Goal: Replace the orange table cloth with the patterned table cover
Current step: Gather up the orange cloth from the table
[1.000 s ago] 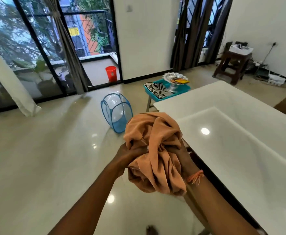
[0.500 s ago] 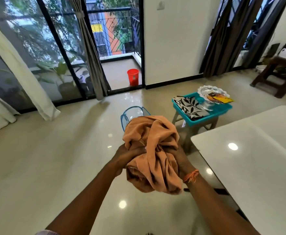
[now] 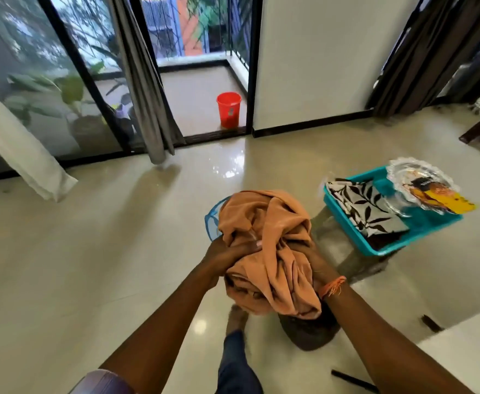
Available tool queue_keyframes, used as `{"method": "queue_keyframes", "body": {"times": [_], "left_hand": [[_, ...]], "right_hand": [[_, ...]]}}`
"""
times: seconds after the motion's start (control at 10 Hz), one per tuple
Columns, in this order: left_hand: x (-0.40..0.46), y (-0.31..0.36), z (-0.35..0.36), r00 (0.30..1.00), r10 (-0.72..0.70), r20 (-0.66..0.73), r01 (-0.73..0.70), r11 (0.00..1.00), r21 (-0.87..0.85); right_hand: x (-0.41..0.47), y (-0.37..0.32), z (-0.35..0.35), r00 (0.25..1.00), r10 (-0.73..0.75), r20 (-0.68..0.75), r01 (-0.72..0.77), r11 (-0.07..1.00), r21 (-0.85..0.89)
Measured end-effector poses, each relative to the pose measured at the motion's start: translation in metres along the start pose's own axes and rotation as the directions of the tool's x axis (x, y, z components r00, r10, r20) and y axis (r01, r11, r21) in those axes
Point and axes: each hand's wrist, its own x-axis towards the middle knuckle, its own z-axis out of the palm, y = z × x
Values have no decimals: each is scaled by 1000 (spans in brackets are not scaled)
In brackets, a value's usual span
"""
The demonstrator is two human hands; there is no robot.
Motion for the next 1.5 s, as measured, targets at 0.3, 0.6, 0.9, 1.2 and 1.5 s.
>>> {"method": "queue_keyframes", "body": {"times": [0.3, 0.6, 0.9, 1.2, 1.5], "left_hand": [[294, -47, -82, 945, -320, 65, 324, 943, -74], [438, -127, -76, 879, -475, 26, 475, 872, -119], [485, -113, -53, 904, -407, -130, 425, 820, 383], [497, -121, -40, 731, -675, 105, 669, 676, -309], [504, -116, -38, 751, -655, 79, 643, 699, -314]], "right_hand": [[285, 36, 16, 952, 305, -20, -305, 949, -81], [407, 131, 6, 938, 347, -26, -345, 937, 59], [424, 114, 6, 899, 280, -338, -318, 946, -62], [435, 172, 1, 836, 457, -304, -390, 885, 256], [451, 218, -19, 705, 630, -326, -587, 776, 230]]}}
